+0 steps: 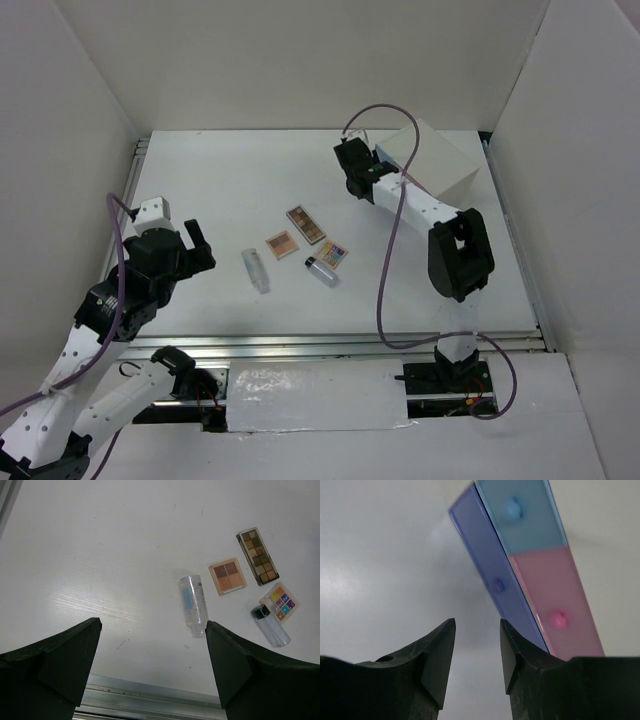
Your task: Organize the makeup
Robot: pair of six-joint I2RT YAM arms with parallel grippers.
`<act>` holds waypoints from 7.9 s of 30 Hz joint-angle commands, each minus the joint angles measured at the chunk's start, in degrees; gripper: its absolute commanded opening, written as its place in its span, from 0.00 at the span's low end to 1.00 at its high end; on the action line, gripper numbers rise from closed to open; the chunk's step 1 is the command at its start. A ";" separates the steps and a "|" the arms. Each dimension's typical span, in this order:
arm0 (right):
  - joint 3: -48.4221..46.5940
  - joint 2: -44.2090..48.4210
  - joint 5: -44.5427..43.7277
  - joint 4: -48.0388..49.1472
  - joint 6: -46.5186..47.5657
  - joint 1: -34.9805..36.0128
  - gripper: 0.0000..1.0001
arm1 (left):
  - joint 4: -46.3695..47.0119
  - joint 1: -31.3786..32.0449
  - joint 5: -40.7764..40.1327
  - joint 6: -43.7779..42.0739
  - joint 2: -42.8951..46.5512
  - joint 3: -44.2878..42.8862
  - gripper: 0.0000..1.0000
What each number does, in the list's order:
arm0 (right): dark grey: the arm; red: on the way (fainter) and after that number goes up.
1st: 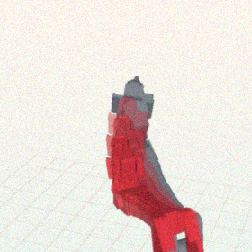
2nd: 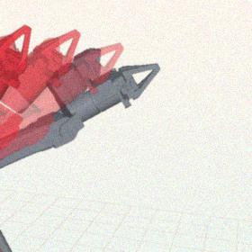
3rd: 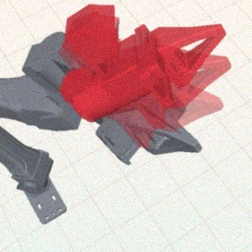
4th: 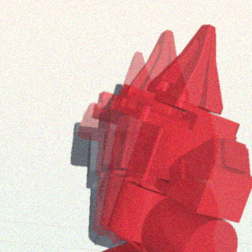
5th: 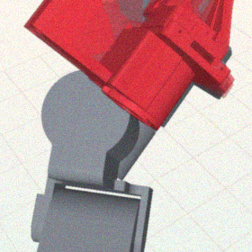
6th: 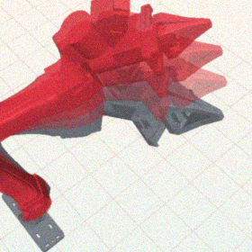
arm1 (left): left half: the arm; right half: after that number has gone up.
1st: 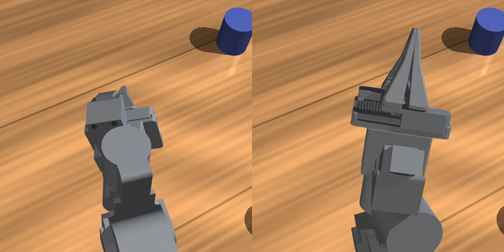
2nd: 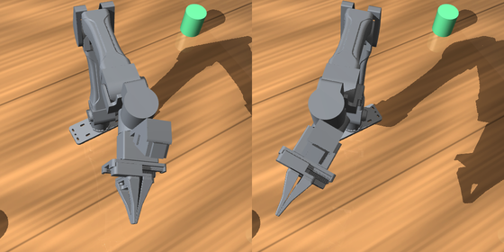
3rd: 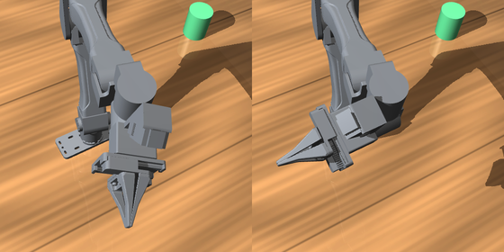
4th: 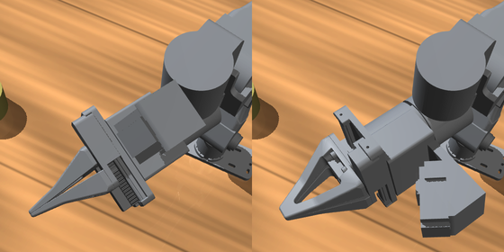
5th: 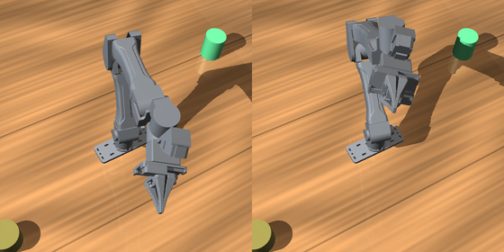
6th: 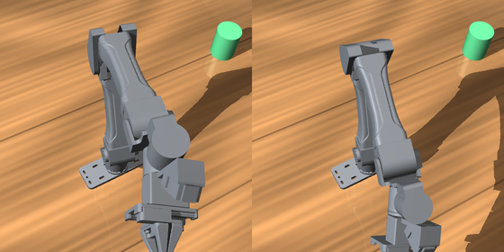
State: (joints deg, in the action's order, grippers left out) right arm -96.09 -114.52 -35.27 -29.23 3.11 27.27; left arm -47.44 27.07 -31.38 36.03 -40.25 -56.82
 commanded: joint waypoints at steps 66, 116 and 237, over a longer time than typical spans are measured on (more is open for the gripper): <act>19.19 -2.20 -33.72 38.47 28.00 -0.81 0.05 | 3.85 -0.18 3.34 -2.98 2.72 1.01 1.00; 3.37 -4.40 -30.74 -12.24 -20.33 13.96 0.11 | 3.50 -0.18 2.64 -2.46 1.93 1.01 0.99; -18.68 -12.89 11.71 -10.23 -35.28 36.72 0.99 | -2.48 -0.44 -9.41 5.72 9.83 -0.22 0.99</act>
State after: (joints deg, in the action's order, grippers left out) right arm -110.00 -123.94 -19.57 -36.10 -26.50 64.16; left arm -49.87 26.98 -37.76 39.72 -31.44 -55.88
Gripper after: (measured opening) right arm 0.994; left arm 0.994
